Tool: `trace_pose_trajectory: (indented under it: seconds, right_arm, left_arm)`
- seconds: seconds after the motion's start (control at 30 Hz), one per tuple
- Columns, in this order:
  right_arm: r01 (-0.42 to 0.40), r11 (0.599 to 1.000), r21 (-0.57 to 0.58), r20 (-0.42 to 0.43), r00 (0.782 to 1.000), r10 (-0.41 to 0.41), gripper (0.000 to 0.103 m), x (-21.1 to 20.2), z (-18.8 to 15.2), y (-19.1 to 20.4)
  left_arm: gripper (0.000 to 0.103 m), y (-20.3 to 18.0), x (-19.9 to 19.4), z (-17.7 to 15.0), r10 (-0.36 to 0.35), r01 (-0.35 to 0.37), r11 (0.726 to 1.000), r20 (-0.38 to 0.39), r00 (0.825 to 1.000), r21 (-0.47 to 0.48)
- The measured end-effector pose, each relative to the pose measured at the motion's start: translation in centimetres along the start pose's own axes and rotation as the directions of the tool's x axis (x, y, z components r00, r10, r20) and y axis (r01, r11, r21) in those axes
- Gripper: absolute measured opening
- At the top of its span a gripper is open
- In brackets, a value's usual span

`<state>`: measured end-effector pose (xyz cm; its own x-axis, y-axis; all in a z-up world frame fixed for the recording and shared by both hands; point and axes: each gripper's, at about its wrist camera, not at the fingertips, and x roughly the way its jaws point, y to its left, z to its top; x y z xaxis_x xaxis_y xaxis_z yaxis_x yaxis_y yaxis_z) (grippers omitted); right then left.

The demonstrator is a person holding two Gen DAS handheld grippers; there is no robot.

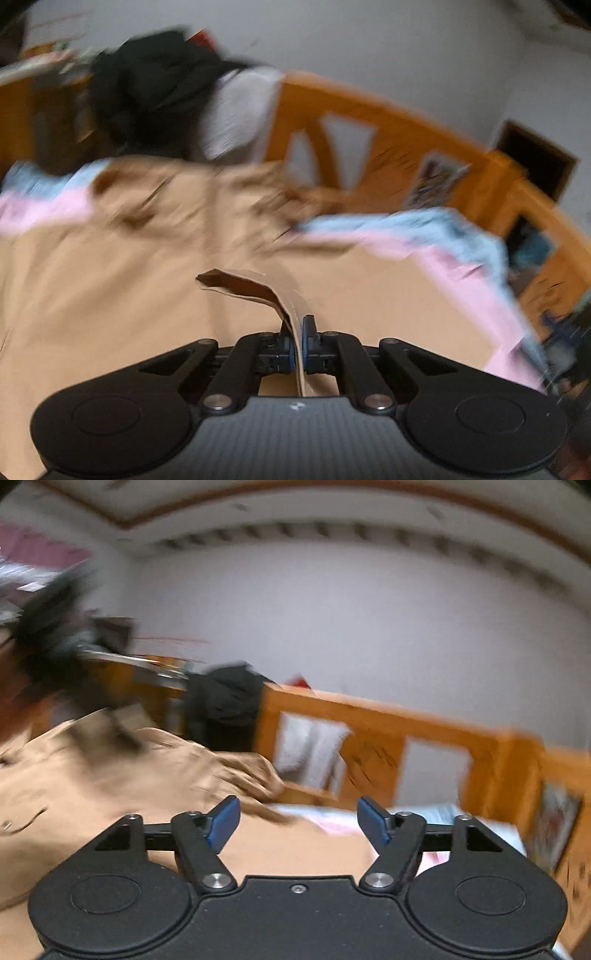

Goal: Fold large clothes
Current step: 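Lift the sleeve with the right tool and lay it across the jacket body, then open the right tool to release the sleeve onto the jacket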

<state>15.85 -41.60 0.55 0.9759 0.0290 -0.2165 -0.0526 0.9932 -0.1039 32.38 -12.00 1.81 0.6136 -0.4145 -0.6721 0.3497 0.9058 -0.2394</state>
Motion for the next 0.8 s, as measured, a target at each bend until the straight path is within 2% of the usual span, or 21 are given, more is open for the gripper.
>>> trace_pose_trajectory:
  seconds: [0.07,0.13,0.17,0.27,0.33,0.5,0.6,0.67,0.7,0.73,0.77,0.8]
  right_arm:
    - [0.028,0.996,0.083,-0.087,0.996,-0.021,0.080,2.3,-0.4,-2.5]
    - [0.024,0.982,0.190,-0.193,0.981,0.013,0.081,5.2,-0.8,-4.9]
    - [0.026,0.961,0.274,-0.241,0.970,0.043,0.081,6.9,-1.4,-6.5]
    - [0.040,0.915,0.402,-0.339,0.934,0.108,0.079,10.7,-2.6,-9.2]
    - [0.036,0.901,0.433,-0.360,0.923,0.136,0.079,11.1,-2.7,-9.7]
    - [-0.098,0.974,0.204,-0.345,0.924,0.165,0.079,6.7,-3.1,-7.5]
    - [-0.171,0.984,0.040,-0.380,0.909,0.173,0.078,6.3,-3.6,-4.6]
    - [-0.193,0.978,-0.077,-0.396,0.906,0.148,0.070,7.3,-4.0,-2.2]
    - [-0.173,0.976,-0.131,-0.395,0.912,0.109,0.046,7.9,-4.2,-1.4]
    - [-0.131,0.976,-0.174,-0.389,0.920,0.054,0.015,8.6,-4.3,-0.8]
    - [-0.084,0.978,-0.190,-0.376,0.927,0.006,0.003,9.0,-4.1,-0.5]
    - [-0.033,0.978,-0.205,-0.342,0.939,-0.040,0.003,8.8,-3.8,-0.6]
  left_arm:
    - [0.003,2.2,1.3,-1.5,0.047,-0.048,0.998,-0.025,0.999,-0.051]
    - [0.003,3.7,2.2,-2.6,0.079,-0.082,0.993,-0.039,0.996,-0.088]
    - [0.003,4.1,2.3,-3.0,0.088,-0.091,0.992,-0.036,0.995,-0.087]
    - [0.003,4.1,2.0,-3.0,0.122,-0.123,0.991,-0.013,0.992,-0.058]
    - [0.003,4.3,1.7,-2.8,0.129,-0.128,0.990,0.008,0.992,-0.060]
    - [0.003,4.6,2.2,-2.6,0.125,-0.125,0.991,0.003,0.992,-0.047]
    - [0.003,4.4,2.1,-2.7,0.141,-0.141,0.988,-0.001,0.990,-0.059]
    - [0.003,4.1,1.6,-2.6,0.156,-0.154,0.985,0.018,0.988,-0.073]
    - [0.003,3.9,1.1,-2.5,0.168,-0.165,0.983,0.036,0.985,-0.076]
    - [0.003,3.7,0.7,-2.4,0.175,-0.171,0.982,0.053,0.983,-0.078]
    - [0.003,3.7,0.2,-2.2,0.176,-0.170,0.982,0.069,0.982,-0.083]
    - [0.003,3.7,-0.3,-2.0,0.174,-0.167,0.982,0.083,0.981,-0.088]
